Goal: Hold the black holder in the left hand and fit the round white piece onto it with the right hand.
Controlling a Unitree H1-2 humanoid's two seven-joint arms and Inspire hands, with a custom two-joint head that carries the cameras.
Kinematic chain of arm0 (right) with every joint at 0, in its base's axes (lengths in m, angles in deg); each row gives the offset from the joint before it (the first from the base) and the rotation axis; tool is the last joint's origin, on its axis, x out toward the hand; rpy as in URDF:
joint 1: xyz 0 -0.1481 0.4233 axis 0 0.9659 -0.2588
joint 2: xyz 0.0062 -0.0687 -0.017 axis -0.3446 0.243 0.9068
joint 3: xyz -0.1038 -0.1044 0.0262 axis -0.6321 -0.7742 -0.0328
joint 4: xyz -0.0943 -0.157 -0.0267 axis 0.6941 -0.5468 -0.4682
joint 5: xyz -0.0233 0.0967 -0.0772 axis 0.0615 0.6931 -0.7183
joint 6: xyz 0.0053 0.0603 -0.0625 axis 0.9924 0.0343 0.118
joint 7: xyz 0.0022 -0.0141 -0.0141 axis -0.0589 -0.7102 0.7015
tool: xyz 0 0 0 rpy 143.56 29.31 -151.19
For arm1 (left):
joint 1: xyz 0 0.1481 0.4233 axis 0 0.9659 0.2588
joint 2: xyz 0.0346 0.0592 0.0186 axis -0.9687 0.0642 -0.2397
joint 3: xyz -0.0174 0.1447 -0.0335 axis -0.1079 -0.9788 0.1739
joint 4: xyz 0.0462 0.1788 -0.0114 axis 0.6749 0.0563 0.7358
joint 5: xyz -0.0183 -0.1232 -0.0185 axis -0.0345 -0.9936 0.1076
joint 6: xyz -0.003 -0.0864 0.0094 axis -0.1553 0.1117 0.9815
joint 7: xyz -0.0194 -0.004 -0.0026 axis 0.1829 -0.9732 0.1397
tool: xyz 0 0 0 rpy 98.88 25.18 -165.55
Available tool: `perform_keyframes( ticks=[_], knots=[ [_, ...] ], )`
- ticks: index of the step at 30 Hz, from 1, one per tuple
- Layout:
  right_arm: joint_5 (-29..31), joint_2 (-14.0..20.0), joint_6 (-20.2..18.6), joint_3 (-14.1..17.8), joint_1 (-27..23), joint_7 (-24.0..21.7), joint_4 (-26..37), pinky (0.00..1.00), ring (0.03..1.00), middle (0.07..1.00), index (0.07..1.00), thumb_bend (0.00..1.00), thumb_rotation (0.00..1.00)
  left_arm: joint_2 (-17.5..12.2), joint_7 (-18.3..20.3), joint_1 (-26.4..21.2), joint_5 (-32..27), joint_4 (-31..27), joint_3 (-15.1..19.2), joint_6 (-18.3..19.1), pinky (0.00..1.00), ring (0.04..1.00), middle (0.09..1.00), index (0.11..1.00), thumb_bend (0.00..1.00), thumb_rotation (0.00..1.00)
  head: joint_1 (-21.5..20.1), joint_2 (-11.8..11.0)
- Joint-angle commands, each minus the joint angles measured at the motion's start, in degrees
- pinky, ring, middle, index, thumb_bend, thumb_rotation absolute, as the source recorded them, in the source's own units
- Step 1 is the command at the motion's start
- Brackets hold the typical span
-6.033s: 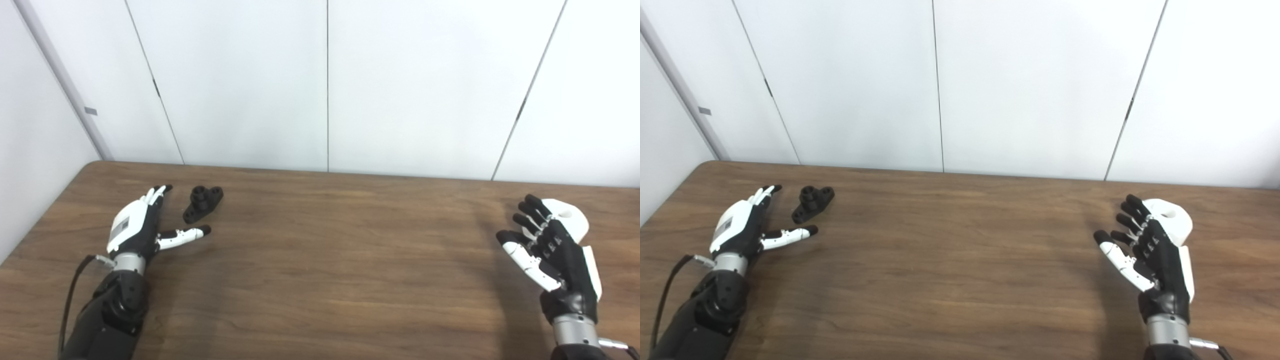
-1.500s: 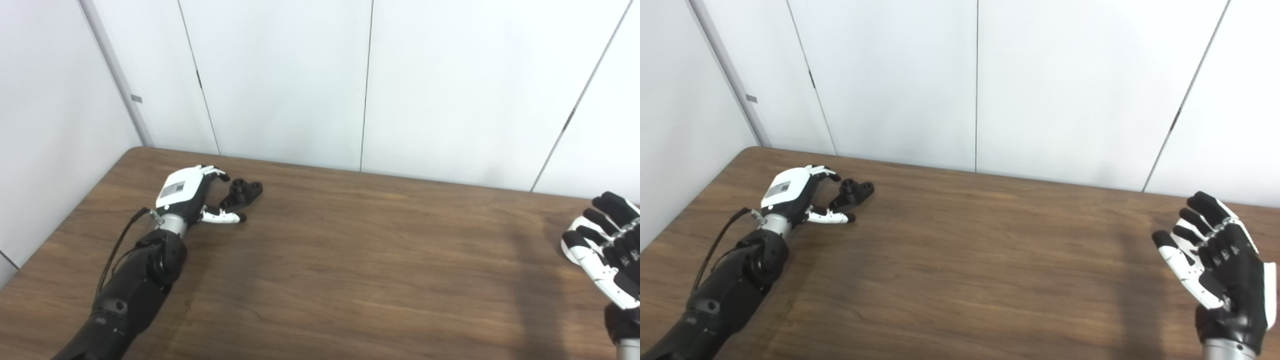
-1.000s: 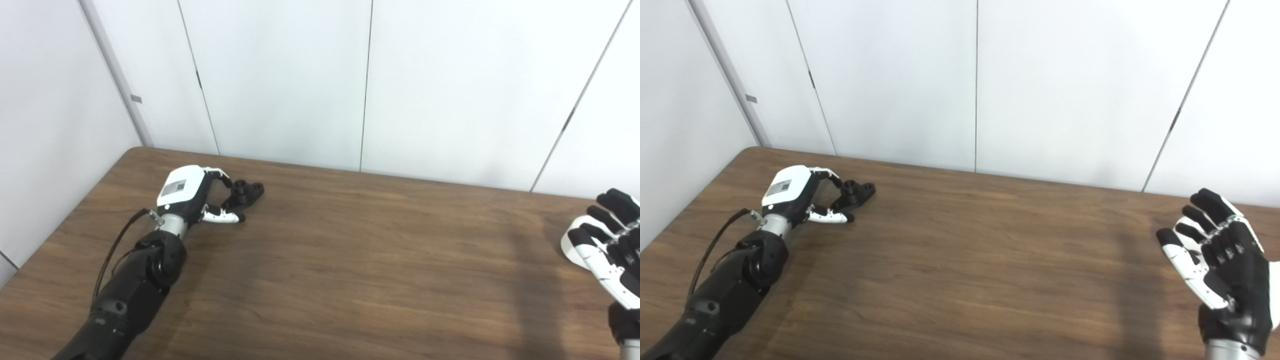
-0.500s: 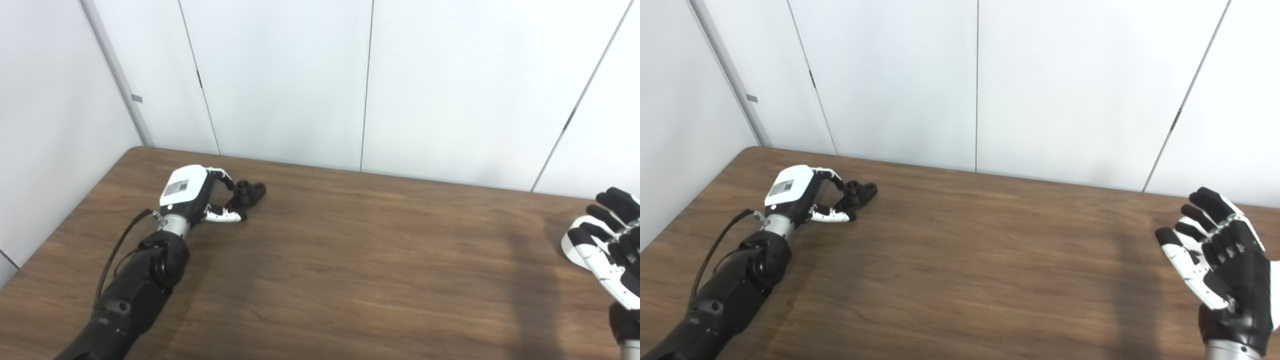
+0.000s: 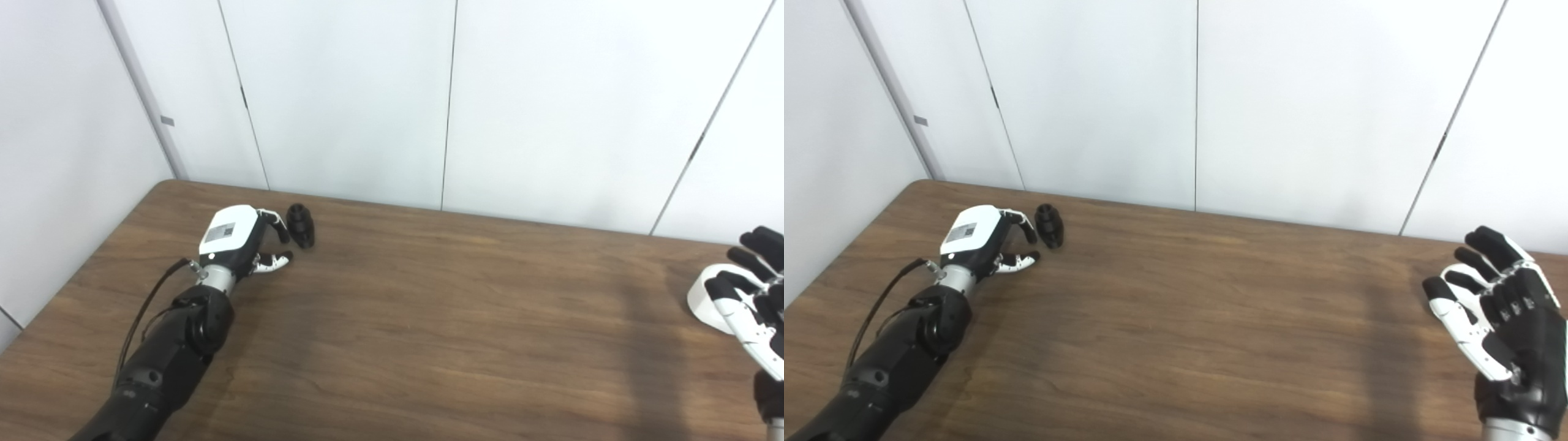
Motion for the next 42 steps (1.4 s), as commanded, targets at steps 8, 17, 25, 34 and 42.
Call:
perform_keyframes(
  ticks=[8,17,25,34,42],
  knots=[
    [0.0,-0.7,0.7,0.3,-1.3,1.2,3.4,0.66,0.759,0.775,0.745,0.47,0.19,-1.3,-2.3,-3.2,1.2,0.6,-0.2,-1.7,0.84,0.789,0.689,0.488,0.52,0.06,0.0,-0.1],
    [0.2,-0.4,1.1,0.3,-1.5,1.2,2.4,0.66,0.755,0.778,0.749,0.47,0.19,-0.6,-5.1,-3.2,0.4,1.1,1.6,-2.3,0.84,0.838,0.792,0.647,0.82,0.19,0.5,-1.2],
    [1.1,-0.8,1.4,0.4,-1.8,1.5,1.8,0.67,0.761,0.778,0.749,0.49,0.17,0.6,-1.5,-3.6,1.1,0.6,1.5,5.5,0.89,0.948,0.931,0.855,1.0,0.46,1.1,-2.0],
    [0.4,-0.1,3.0,0.6,-2.0,1.5,0.5,0.69,0.765,0.774,0.742,0.51,0.2,1.1,2.7,-3.5,1.3,-0.8,0.0,10.7,0.92,0.973,0.951,0.877,1.0,0.54,1.3,-2.4],
    [-0.2,-0.6,3.3,0.4,-1.8,2.0,0.7,0.67,0.756,0.767,0.736,0.51,0.17,2.2,3.0,-4.1,1.3,-0.8,-0.5,12.3,0.94,0.987,0.959,0.874,1.0,0.53,1.1,-2.6]
  ],
)
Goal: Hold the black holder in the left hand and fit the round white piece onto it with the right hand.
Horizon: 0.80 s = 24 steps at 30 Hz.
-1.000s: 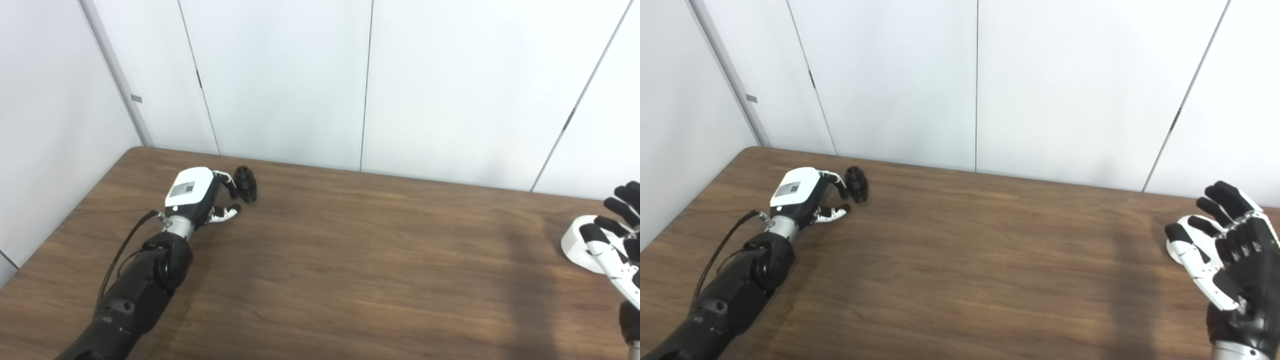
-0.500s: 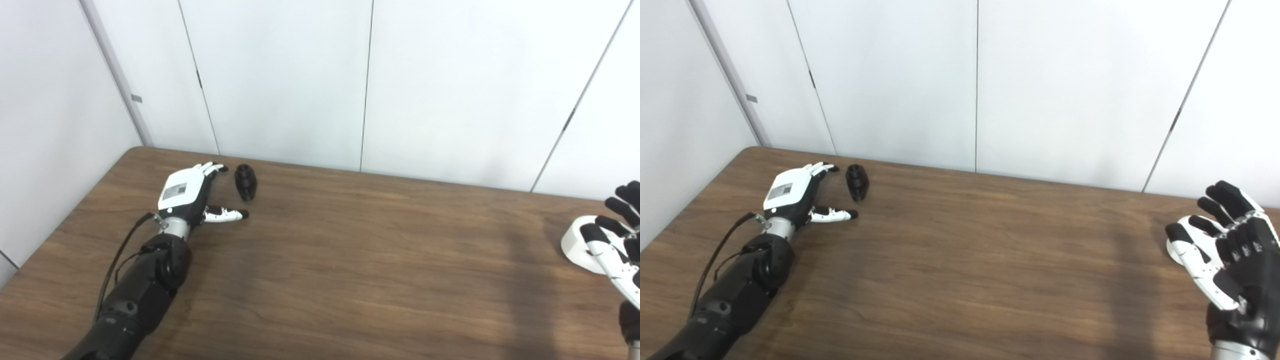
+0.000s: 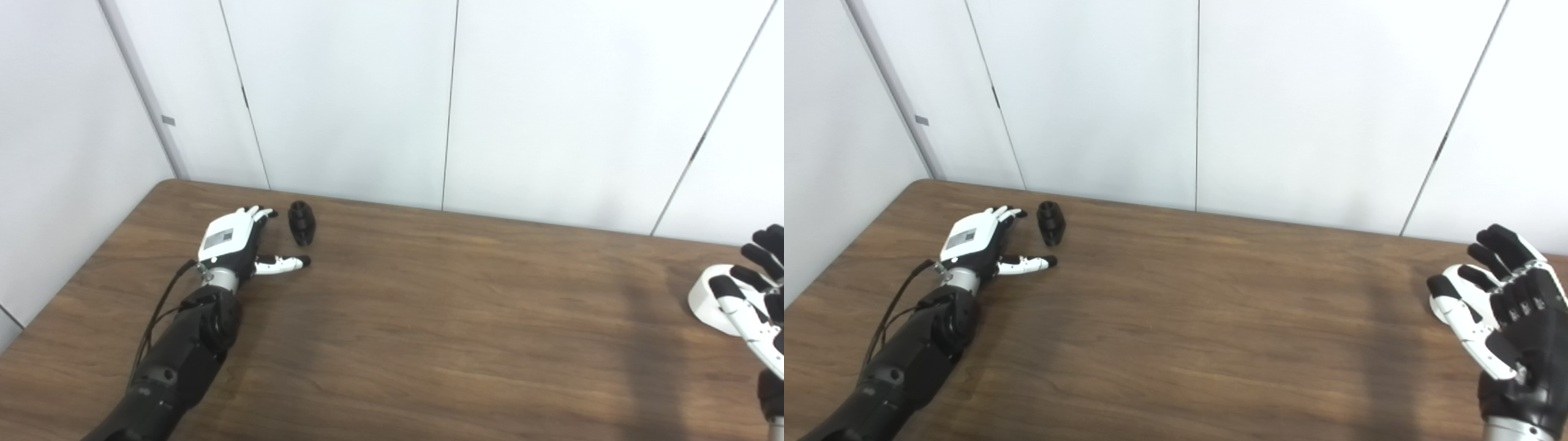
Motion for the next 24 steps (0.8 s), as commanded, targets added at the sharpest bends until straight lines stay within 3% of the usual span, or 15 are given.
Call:
perform_keyframes(
  ticks=[1,17,24],
  knots=[
    [-0.4,0.0,2.5,0.0,-1.4,0.2,1.4,0.67,0.755,0.766,0.735,0.52,0.17,-0.1,-0.2,-2.9,0.4,-1.2,-0.4,0.4,0.94,0.986,0.956,0.87,1.0,0.53,0.0,0.0],
    [-1.8,-0.5,2.9,-0.4,-1.6,0.5,1.5,0.63,0.74,0.756,0.729,0.53,0.18,2.7,1.8,-5.7,0.5,-0.1,-2.3,5.1,0.97,1.0,0.96,0.869,1.0,0.57,-1.1,0.0],
    [-1.9,-0.7,3.5,-0.7,-1.4,0.5,1.5,0.64,0.746,0.761,0.73,0.53,0.18,3.6,0.8,-6.3,0.5,0.8,-3.1,4.9,0.95,0.994,0.952,0.855,1.0,0.54,-1.2,0.2]
  ],
)
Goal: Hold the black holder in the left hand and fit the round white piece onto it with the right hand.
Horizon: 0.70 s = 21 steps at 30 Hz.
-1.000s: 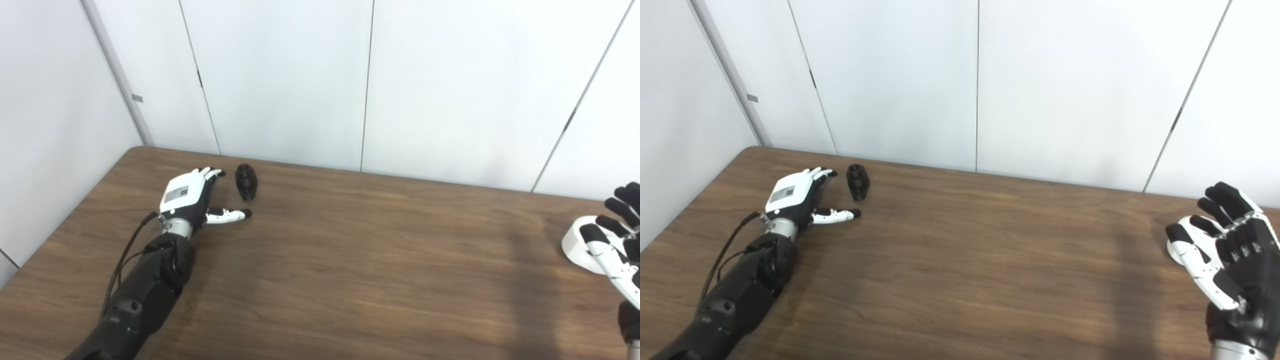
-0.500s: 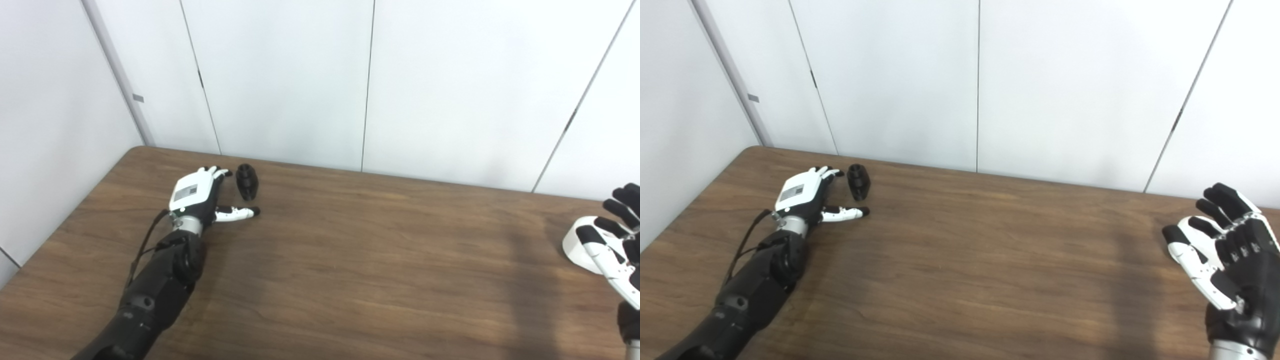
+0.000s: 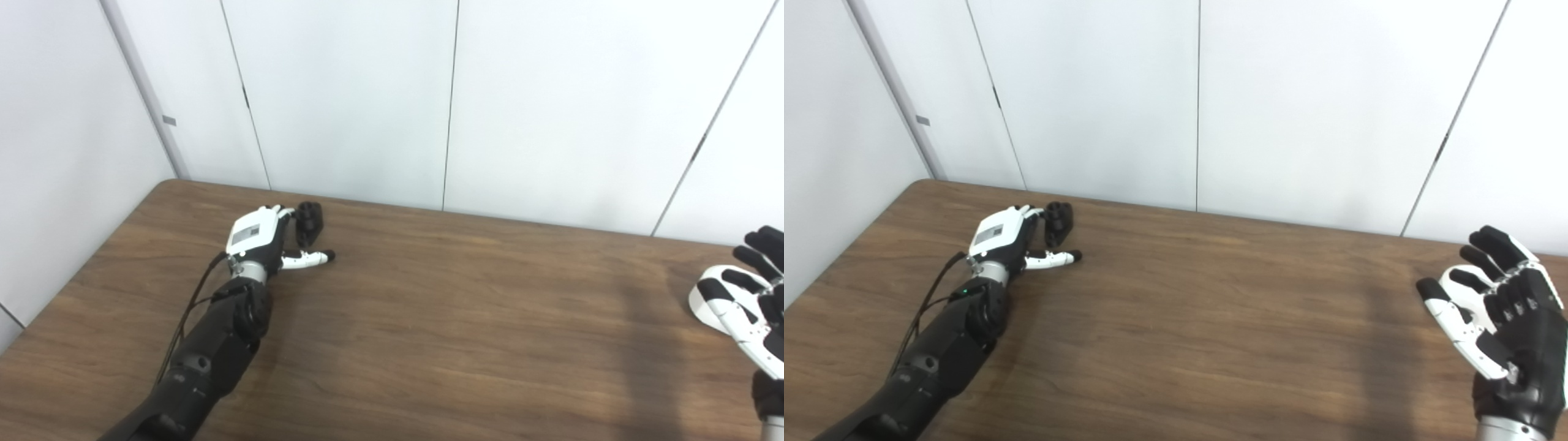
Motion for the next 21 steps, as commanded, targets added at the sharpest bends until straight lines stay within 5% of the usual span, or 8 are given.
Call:
perform_keyframes(
  ticks=[1,9,21],
  knots=[
    [-0.1,-0.1,2.8,-0.1,-1.4,0.1,2.2,0.64,0.745,0.76,0.73,0.53,0.18,-0.2,-0.8,-2.8,0.4,-0.3,-0.4,-0.6,0.95,0.993,0.952,0.854,1.0,0.54,0.1,0.1],
    [-0.6,-0.5,2.6,-0.2,-0.6,0.3,2.9,0.65,0.747,0.763,0.734,0.53,0.21,0.0,-1.3,-3.3,-0.5,0.2,-0.5,-2.2,0.96,0.987,0.939,0.837,1.0,0.52,-0.5,0.2],
    [1.0,-1.7,1.5,0.2,-0.3,0.6,4.0,0.67,0.76,0.767,0.73,0.52,0.15,0.0,-5.0,-4.7,-2.2,3.7,-0.1,-8.3,0.91,0.909,0.841,0.734,0.94,0.3,-1.3,0.2]
  ],
)
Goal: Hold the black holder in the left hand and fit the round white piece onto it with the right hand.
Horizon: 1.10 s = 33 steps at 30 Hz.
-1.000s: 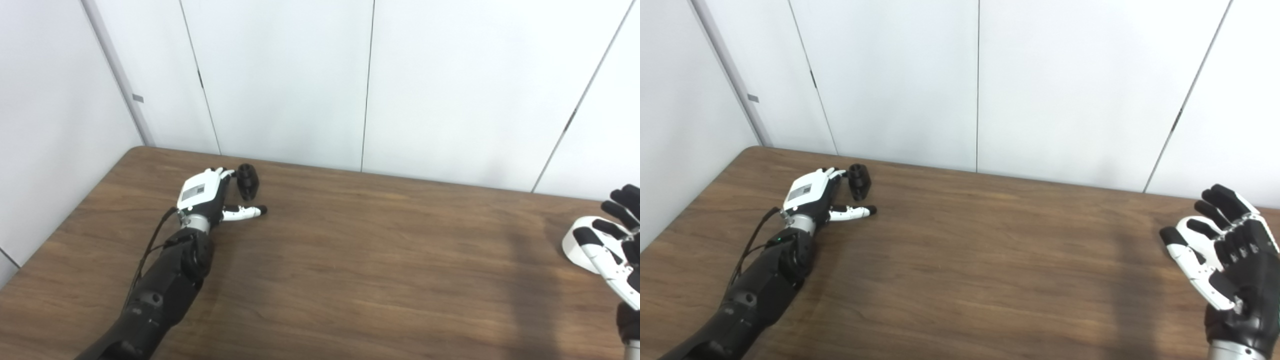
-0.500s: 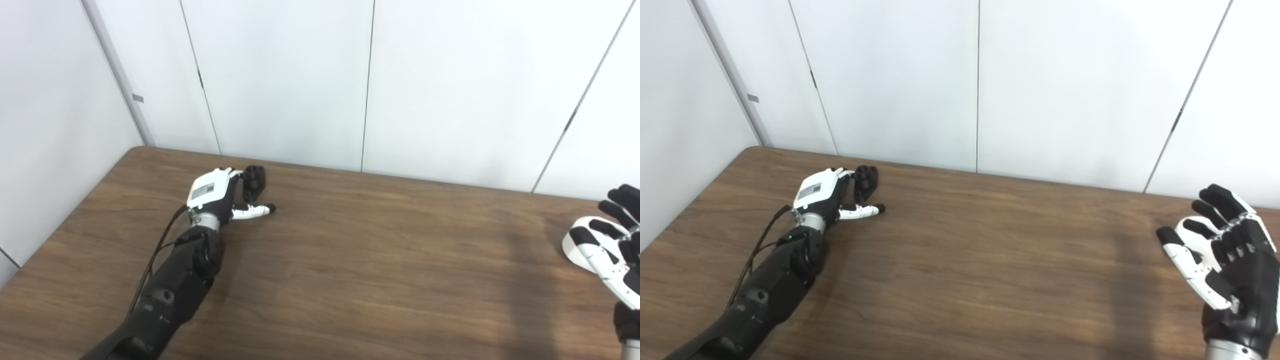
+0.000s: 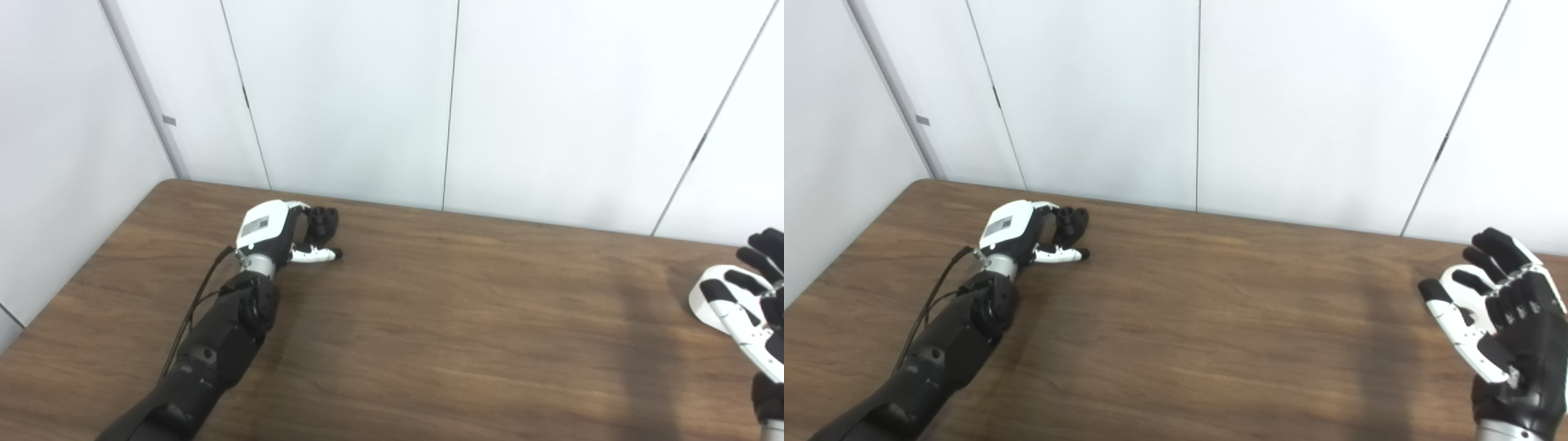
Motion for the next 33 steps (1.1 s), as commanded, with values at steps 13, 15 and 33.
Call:
perform_keyframes(
  ticks=[13,15,33],
  knots=[
    [0.9,0.3,2.3,0.2,-1.0,0.1,2.0,0.67,0.767,0.773,0.733,0.51,0.17,-1.2,-1.4,-3.1,0.2,-0.3,-0.7,-4.1,0.88,0.863,0.771,0.618,0.82,0.17,-0.2,0.8],
    [1.2,0.3,2.3,0.2,-1.0,0.0,2.0,0.69,0.78,0.782,0.743,0.51,0.18,-1.3,-1.3,-2.8,0.3,-0.8,-0.7,-4.3,0.88,0.857,0.762,0.611,0.84,0.16,-0.4,0.9],
    [-1.6,0.4,1.6,0.3,-1.1,0.6,3.2,0.69,0.766,0.776,0.74,0.5,0.16,-1.9,0.1,-1.1,0.5,-3.8,-0.4,-4.1,0.88,0.857,0.761,0.628,0.85,0.17,-0.6,2.1]
  ],
)
